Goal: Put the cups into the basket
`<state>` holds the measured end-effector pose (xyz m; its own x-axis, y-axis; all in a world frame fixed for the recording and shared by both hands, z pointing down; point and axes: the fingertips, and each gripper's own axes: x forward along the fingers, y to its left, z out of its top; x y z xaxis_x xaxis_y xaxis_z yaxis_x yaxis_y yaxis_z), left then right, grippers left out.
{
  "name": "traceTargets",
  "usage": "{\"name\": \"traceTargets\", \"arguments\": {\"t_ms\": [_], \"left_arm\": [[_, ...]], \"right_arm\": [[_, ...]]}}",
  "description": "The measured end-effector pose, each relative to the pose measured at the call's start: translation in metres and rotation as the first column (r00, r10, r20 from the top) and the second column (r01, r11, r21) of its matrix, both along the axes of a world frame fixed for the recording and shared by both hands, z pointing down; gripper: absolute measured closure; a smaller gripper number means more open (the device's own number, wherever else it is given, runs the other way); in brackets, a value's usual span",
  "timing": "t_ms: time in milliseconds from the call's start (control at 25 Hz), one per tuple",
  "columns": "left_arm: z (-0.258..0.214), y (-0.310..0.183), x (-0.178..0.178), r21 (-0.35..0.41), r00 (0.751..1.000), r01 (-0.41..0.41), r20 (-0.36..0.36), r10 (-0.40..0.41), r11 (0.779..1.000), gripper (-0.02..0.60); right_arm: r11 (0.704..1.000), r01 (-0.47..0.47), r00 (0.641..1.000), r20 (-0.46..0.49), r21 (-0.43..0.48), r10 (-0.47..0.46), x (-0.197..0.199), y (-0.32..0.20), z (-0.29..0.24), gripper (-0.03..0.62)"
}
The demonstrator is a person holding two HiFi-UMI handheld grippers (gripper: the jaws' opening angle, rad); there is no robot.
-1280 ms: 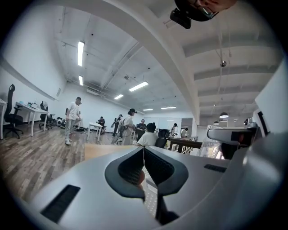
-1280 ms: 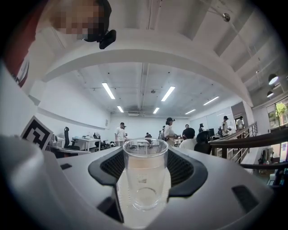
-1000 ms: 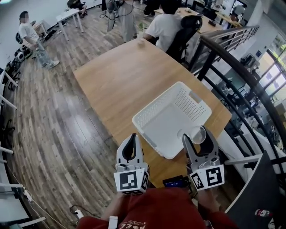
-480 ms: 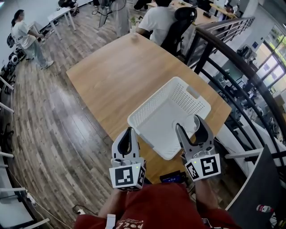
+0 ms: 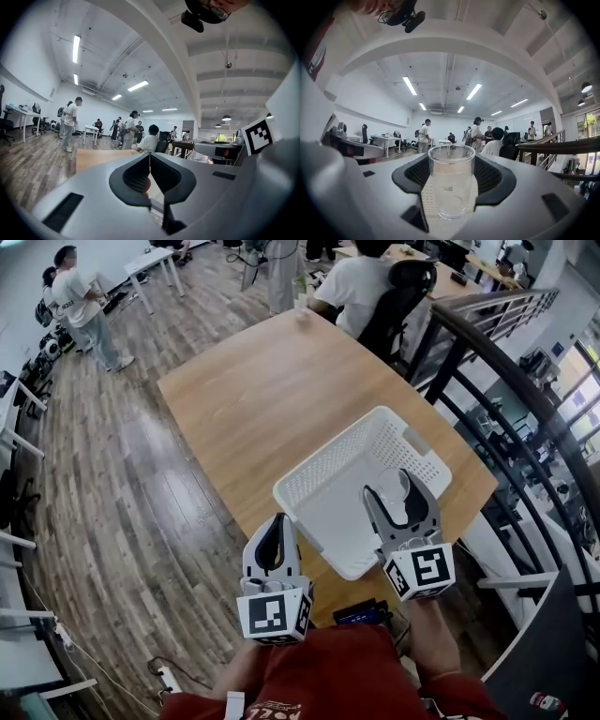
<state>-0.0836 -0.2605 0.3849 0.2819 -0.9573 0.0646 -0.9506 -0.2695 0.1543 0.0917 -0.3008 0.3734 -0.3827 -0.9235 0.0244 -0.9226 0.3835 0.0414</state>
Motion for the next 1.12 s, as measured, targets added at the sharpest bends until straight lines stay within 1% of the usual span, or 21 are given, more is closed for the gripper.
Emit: {"name": "traceTargets", "arguments": {"t_ms": [240, 520, 760, 1000, 1120], "left_arm": [[0.000, 0.004, -0.005, 0.005, 1.000, 0.023, -0.003, -0.023, 1.000, 0.572], [0.002, 0.005, -0.016, 0.001, 0.999, 0.045, -0.008, -0.045, 0.999, 0.574], [0.002, 0.007, -0.022, 0.002, 0.998, 0.057, -0.011, -0.057, 0.998, 0.574], [0.002, 0.007, -0.023, 0.005, 0.998, 0.059, -0.014, -0.059, 0.998, 0.573], [0.002, 0.008, -0.021, 0.004, 0.998, 0.056, -0.015, -0.056, 0.998, 0.572]], "right_arm": [[0.998, 0.040, 0.999, 0.000, -0.038, -0.040, -0.010, -0.019, 0.014, 0.312], [0.991, 0.076, 0.997, 0.024, -0.112, -0.074, -0.025, -0.042, 0.033, 0.312], [0.981, 0.081, 0.996, 0.036, -0.176, -0.076, -0.030, -0.058, 0.045, 0.312], [0.978, 0.085, 0.996, 0.038, -0.189, -0.080, -0.036, -0.075, 0.049, 0.312], [0.973, 0.080, 0.996, 0.044, -0.219, -0.073, -0.039, -0.081, 0.061, 0.312]]}}
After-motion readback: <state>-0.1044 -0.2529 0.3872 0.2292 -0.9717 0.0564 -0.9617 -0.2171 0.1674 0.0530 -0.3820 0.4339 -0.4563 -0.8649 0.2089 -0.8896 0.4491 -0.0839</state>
